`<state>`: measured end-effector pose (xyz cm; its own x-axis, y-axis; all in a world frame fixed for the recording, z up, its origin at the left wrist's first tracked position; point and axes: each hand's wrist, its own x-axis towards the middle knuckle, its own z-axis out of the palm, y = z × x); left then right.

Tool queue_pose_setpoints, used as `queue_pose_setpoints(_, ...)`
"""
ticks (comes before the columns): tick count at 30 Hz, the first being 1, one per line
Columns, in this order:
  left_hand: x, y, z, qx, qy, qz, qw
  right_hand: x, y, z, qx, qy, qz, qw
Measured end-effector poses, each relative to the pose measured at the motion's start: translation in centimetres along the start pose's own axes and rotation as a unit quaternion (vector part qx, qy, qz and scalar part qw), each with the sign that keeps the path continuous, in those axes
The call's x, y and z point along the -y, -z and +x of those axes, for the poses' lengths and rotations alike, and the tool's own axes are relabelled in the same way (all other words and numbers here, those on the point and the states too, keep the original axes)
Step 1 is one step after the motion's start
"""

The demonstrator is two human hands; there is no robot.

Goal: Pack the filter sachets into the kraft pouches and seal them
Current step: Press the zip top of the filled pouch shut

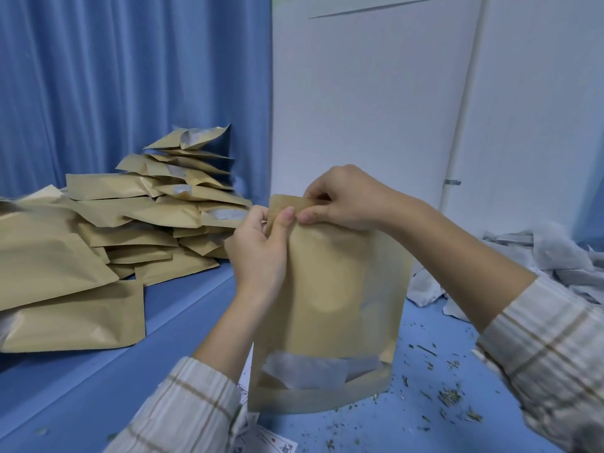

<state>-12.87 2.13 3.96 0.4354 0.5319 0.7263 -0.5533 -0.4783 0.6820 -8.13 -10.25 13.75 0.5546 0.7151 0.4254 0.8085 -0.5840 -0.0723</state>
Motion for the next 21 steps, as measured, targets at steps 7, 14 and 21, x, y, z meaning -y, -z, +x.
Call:
queue_pose_setpoints(7,0.6,-0.2,0.1,0.067,0.064,-0.076,0.993,0.2,-0.2,-0.3,-0.017,0.008,-0.018,1.0)
queue_pose_setpoints(14,0.8,0.0,-0.5,0.044,0.015,-0.044,0.998,0.0,-0.8,-0.7,-0.028,0.002,-0.008,1.0)
queue_pose_setpoints(21,1.3,0.6,0.1,0.062,0.041,-0.09,0.993,-0.8,0.1,-0.9,0.006,-0.009,0.014,1.0)
